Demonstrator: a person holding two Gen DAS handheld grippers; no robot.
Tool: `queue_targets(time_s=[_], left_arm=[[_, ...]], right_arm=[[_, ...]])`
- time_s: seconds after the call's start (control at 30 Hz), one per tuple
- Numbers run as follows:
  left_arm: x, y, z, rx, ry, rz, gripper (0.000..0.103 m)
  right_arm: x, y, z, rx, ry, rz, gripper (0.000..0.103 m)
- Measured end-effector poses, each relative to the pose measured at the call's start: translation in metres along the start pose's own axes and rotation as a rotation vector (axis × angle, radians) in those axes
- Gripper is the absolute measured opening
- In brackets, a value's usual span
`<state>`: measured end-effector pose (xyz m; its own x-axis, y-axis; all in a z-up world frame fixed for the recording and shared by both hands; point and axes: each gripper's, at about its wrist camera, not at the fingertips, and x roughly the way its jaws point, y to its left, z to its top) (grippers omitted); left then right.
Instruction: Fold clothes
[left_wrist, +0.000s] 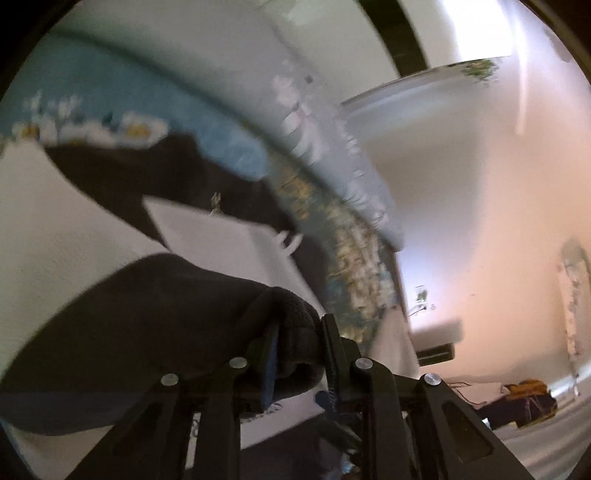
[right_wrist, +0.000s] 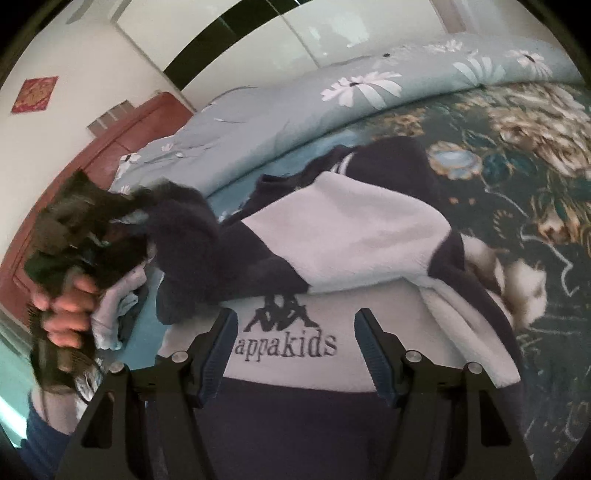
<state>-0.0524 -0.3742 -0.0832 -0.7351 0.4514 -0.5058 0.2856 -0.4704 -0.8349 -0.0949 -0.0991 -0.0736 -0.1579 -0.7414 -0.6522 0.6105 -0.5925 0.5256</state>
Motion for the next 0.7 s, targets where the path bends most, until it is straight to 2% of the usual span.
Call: queue_targets(time_s=[0.03,0.1,0.2,0.27,0.33,0.47,0.57,0.63,0.7], left_arm=[[0.006,0.006,-0.004,-0.021,0.016,-0.010,0.038],[0.012,0.012,-0.007,-0.060,0.052,-0.046,0.064],[-0.001,0.006,-0.011,-0.021,0.029,-0.025,0.067],[-0.026,-0.005,-0.016,0.052,-0.025,0.002,0.068],[-0.060,-0.016,-0.027,0.158,-0.120,0.089,0.069],[-0.120,-0.014,-0.067,0.325,-0.321,0.400,0.073],[-0.154,0.010,-0.101,0.319,-0.365,0.525,0.073],[-0.166,0.030,-0.117,0.281,-0.375,0.581,0.073],[-0.174,0.053,-0.127,0.225,-0.373,0.600,0.073]], right_arm=[[0.002,-0.001,0.000,0.009,0.002,0.005,0.067],[0.007,0.001,0.001,0.012,0.012,0.024,0.067],[0.018,0.009,0.002,-0.010,0.032,0.047,0.067],[0.026,0.016,0.005,-0.032,0.040,0.059,0.067],[0.034,0.022,0.008,-0.050,0.046,0.071,0.067],[0.051,0.025,0.016,-0.043,0.060,0.102,0.067],[0.064,0.022,0.025,-0.028,0.054,0.065,0.067],[0.074,0.019,0.031,-0.006,0.056,0.060,0.067],[0.081,0.019,0.033,0.022,0.068,0.064,0.067]])
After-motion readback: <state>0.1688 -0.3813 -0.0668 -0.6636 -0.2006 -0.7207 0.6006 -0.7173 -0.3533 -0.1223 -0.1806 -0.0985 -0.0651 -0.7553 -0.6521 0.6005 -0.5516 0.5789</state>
